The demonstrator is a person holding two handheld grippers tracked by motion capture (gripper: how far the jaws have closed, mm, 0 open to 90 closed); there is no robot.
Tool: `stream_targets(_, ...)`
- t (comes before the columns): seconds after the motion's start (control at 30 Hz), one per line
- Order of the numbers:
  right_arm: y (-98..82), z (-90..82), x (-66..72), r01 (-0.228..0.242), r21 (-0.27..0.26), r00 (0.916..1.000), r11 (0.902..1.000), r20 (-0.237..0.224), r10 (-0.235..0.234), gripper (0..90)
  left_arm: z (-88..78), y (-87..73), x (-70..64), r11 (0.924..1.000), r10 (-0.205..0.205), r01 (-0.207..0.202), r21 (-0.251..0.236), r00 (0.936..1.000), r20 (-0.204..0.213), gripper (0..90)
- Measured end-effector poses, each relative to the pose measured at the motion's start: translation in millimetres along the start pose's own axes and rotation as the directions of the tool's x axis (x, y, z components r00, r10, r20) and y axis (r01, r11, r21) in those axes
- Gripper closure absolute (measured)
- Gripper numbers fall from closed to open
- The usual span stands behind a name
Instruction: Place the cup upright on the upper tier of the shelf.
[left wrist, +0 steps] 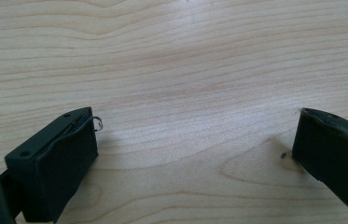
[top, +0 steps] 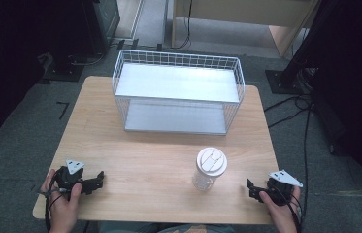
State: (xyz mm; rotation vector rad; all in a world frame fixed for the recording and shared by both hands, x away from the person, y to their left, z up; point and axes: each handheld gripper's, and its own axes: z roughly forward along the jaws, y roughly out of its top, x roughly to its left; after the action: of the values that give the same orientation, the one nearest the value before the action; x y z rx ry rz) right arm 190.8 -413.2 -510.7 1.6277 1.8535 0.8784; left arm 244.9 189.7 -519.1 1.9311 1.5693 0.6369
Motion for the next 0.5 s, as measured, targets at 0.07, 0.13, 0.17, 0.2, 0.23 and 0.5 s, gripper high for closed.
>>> stream_targets(0.07, 2.2, -2.6, 4.4, 0.003, -0.007, 0.9999, 1.0000, -0.011, -0.003, 0.0, 0.0, 0.0, 0.0, 1.0000, 0.000, 0.000, 0.000, 1.0000, 0.000, 0.2)
stream_targets(0.13, 4.7, -5.7, 10.4, 0.014, -0.020, 0.9996, 0.9997, -0.024, -0.015, 0.0, 0.0, 0.0, 0.0, 1.0000, 0.000, 0.000, 0.000, 1.0000, 0.000, 0.2)
stream_targets(0.17, 5.4, -6.6, 12.4, 0.015, -0.022, 0.9994, 0.9996, -0.030, -0.016, 0.0, 0.0, 0.0, 0.0, 1.0000, 0.000, 0.000, 0.000, 1.0000, 0.000, 0.2)
stream_targets(0.2, 7.1, -8.5, 16.7, 0.025, -0.034, 0.9989, 0.9991, -0.038, -0.027, 0.0, 0.0, 0.0, 0.0, 1.0000, 0.000, 0.000, 0.000, 1.0000, 0.000, 0.2)
stream_targets(0.23, 7.1, -8.5, 16.7, 0.025, -0.034, 0.9989, 0.9991, -0.038, -0.027, 0.0, 0.0, 0.0, 0.0, 1.0000, 0.000, 0.000, 0.000, 1.0000, 0.000, 0.2)
stream_targets(0.5, 16.2, -17.0, 38.8, 0.027, -0.085, 0.9942, 0.9960, -0.102, -0.035, 0.0, 0.0, 0.0, 0.0, 1.0000, 0.000, 0.000, 0.000, 1.0000, 0.000, 0.2)
